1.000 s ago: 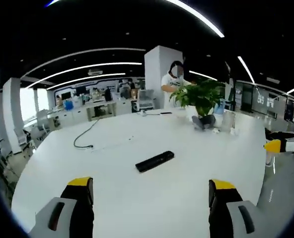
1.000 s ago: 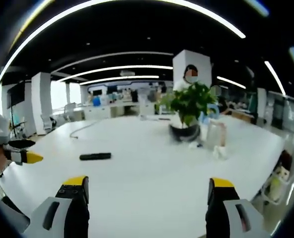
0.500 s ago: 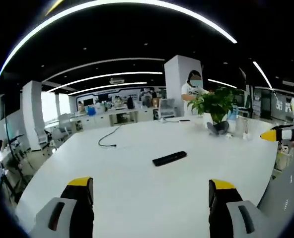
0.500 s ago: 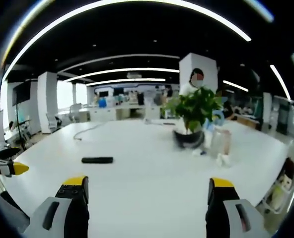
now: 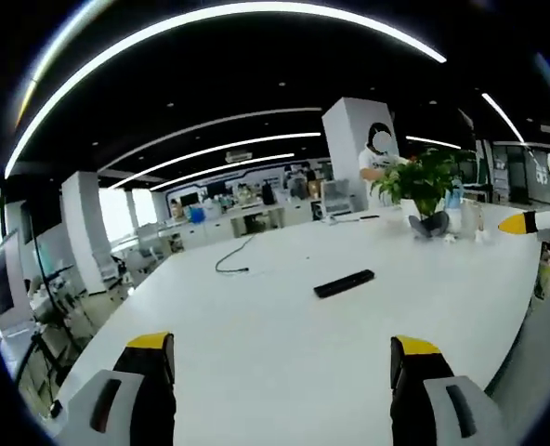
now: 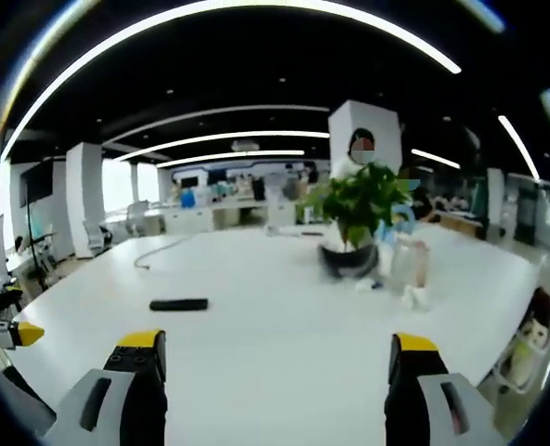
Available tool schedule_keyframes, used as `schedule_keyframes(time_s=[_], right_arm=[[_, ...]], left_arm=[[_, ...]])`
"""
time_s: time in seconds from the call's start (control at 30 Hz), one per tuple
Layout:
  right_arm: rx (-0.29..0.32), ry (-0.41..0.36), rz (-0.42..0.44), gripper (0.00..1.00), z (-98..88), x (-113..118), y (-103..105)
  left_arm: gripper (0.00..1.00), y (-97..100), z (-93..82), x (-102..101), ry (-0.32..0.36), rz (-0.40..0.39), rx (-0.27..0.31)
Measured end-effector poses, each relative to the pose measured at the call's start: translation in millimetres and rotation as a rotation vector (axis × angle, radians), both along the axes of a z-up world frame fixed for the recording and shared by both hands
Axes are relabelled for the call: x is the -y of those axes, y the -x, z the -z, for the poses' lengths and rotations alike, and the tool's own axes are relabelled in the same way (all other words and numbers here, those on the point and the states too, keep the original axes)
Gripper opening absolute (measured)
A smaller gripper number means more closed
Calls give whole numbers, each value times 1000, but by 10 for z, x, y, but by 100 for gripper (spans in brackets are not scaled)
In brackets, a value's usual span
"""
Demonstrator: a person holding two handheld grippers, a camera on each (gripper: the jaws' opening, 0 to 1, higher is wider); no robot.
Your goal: Press the specified remote control buttons in sequence, fully releasing each button before pressing the next.
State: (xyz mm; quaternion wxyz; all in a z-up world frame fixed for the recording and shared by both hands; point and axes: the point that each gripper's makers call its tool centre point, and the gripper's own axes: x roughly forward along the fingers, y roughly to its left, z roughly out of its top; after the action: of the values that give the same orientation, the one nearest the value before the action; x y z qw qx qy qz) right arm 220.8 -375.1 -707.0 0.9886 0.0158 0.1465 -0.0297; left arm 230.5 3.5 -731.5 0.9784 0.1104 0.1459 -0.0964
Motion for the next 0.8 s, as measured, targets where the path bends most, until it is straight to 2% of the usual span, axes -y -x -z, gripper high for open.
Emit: schedule_keyframes(time_s=[0.07, 0.13, 0.3, 0.37, 0.43, 0.63, 0.8], right_arm=[[-4, 2, 0, 99, 7, 1, -3], [-3, -5, -5, 99, 8, -9, -5], [-5, -11, -26, 99, 16, -50, -11], [0, -7, -37, 99, 9, -70, -17], [4, -5, -44, 99, 2, -80, -22], [6, -15, -75, 99, -4, -145, -29], [-12, -19, -90, 99, 36, -178, -31]], left_arm=[[100, -36, -40, 3, -17, 0, 20], [100, -23, -32, 37, 15, 12, 14], [100, -25, -67, 8, 21, 1, 29], [100, -29, -172, 55, 122, 8, 62], [100, -37, -230, 25, 149, -5, 93], [100, -35, -204, -43, 125, -36, 82], [100, -30, -222, -40, 135, -35, 90]])
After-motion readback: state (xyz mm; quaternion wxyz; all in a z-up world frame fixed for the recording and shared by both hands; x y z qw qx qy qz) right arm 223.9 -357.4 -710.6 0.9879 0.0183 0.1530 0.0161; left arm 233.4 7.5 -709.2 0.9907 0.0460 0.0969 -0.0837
